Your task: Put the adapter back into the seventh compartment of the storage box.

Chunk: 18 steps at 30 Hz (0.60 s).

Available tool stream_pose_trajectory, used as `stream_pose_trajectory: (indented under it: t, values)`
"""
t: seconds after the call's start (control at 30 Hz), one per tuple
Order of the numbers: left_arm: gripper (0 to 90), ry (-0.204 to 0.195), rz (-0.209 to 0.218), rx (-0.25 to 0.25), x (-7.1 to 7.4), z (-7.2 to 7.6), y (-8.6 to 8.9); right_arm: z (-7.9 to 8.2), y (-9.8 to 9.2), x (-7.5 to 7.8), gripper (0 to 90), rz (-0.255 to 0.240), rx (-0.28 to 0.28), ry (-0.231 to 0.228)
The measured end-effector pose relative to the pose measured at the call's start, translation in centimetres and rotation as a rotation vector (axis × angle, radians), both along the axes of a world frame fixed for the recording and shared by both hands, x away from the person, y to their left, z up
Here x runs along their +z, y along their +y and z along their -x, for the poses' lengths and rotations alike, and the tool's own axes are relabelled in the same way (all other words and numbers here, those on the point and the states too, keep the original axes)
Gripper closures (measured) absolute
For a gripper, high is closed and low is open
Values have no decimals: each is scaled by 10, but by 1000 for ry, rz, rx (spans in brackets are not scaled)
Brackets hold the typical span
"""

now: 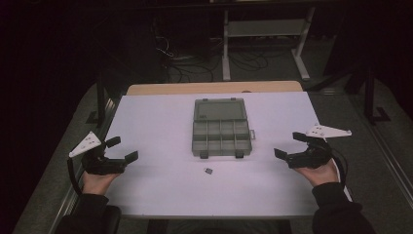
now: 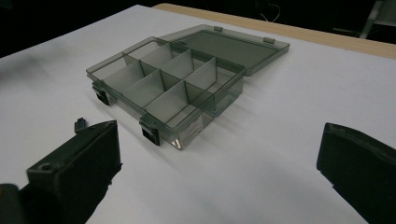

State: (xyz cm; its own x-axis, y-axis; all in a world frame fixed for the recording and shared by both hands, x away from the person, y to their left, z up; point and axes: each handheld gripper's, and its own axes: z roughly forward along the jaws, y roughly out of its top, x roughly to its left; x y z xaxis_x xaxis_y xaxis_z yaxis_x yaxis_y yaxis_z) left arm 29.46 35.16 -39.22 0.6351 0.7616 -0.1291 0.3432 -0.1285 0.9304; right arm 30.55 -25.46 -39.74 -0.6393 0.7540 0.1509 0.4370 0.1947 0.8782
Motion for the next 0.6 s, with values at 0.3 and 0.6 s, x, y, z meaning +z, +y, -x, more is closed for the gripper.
stream_pose_trajectory:
  t: [0.3, 0.6]
  values:
    - [0, 2, -1, -3, 0, 0, 0, 0, 2, 0, 0, 9, 9, 5]
    - [0, 2, 5, -6, 0, 0, -1, 1, 5, 0, 0, 26, 26, 8]
